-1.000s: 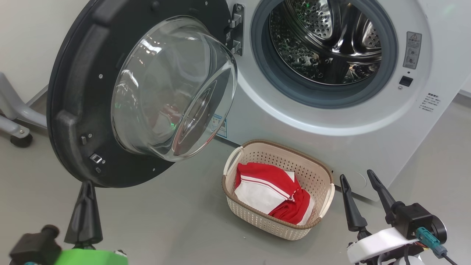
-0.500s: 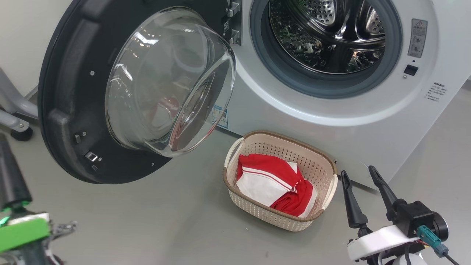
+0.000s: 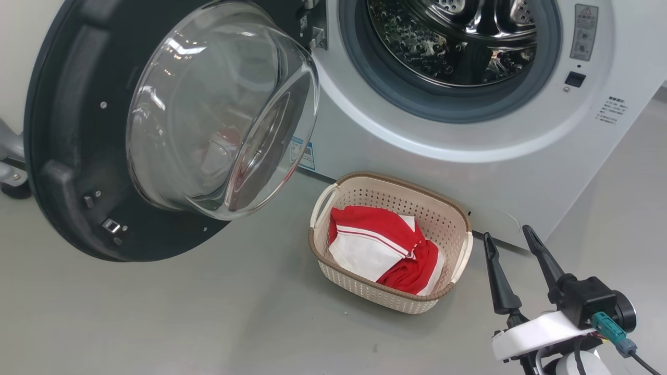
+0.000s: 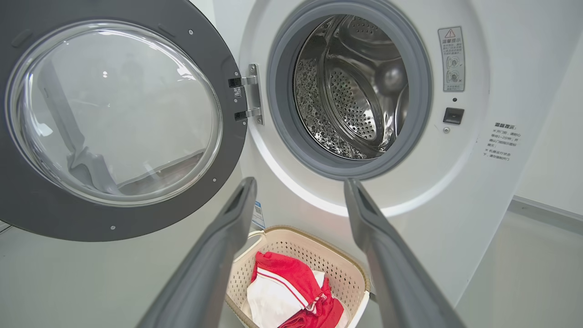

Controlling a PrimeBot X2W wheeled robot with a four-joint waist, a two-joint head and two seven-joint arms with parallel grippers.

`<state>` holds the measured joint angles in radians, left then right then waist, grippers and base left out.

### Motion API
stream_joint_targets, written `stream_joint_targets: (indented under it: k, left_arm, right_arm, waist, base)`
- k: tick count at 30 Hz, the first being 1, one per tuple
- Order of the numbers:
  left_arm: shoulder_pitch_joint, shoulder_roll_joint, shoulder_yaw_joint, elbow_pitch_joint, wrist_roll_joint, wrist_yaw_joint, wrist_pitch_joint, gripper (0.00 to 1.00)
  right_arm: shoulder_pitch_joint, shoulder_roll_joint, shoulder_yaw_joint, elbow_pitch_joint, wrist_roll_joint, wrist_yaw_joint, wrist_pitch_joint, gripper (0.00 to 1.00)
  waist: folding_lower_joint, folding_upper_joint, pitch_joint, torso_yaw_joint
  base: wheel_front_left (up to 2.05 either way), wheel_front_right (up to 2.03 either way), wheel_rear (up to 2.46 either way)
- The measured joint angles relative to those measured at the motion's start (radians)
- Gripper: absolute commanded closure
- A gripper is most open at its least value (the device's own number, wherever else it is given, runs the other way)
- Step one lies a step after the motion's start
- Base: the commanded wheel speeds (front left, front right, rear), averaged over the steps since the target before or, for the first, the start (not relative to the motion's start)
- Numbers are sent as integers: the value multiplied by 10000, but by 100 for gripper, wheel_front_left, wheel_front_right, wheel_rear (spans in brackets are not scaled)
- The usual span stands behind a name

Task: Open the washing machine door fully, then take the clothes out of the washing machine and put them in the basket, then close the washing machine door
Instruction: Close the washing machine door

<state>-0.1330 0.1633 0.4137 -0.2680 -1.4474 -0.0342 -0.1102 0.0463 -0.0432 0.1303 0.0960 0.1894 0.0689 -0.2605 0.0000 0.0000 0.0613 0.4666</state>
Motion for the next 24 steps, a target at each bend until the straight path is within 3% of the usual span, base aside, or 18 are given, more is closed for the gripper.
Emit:
stream_joint_targets:
  k: [9,15,24]
  left_arm:
    - [-436,1417,458,2219,-662,750,1289,100]
    - [-694,1653,-192,3137,-1371,920,2495,100]
    - [-824,2011,-800,3975,-1507,922,3524,100]
  right_arm:
    - [-181,-107,-13,2,-73,2,0,0]
    - [-187,-136,12,6,-90,6,0,0]
    - [-323,-192,33,8,-92,36,0,0]
  waist:
    - [0,0,159,-333]
    - [0,0,232,-514]
    - [0,0,365,-749]
  base:
    - [0,0,0]
    - [0,0,0]
    - [0,0,0]
